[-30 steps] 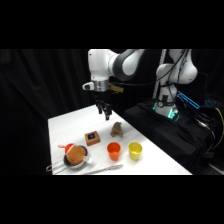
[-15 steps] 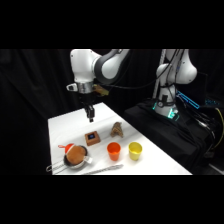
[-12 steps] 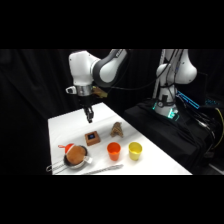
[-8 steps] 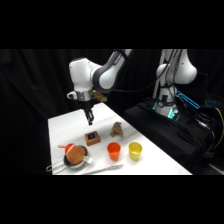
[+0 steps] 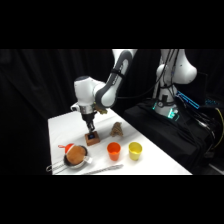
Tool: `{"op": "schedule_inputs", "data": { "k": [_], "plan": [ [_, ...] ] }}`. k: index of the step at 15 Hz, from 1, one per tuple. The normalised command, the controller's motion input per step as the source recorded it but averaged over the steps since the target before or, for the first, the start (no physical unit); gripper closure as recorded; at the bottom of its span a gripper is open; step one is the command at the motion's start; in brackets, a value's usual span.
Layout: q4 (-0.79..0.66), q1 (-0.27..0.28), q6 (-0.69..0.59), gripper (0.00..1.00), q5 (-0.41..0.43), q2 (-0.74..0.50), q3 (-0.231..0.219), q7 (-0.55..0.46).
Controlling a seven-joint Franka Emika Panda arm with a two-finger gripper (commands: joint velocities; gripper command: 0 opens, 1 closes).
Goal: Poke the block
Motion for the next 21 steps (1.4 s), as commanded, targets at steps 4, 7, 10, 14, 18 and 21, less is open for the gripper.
{"op": "schedule_inputs", "data": {
  "k": [4, 7, 10, 14, 18, 21],
  "plan": [
    [0.18, -0.025, 0.17, 1.00, -0.140, 0.21, 0.022, 0.09],
    [0.05, -0.033, -0.08, 1.00, -0.109, -0.08, 0.042, 0.09],
    [-0.11, -0.047, -0.33, 1.00, -0.075, -0.42, 0.081, 0.05],
    [-0.09, -0.021, -0.48, 1.00, -0.058, -0.48, 0.062, 0.06],
    [0.00, 0.036, -0.51, 0.69, -0.126, -0.37, -0.015, 0.14],
    [0.03, 0.050, -0.40, 0.47, -0.135, -0.28, -0.021, 0.16]
  ]
}}
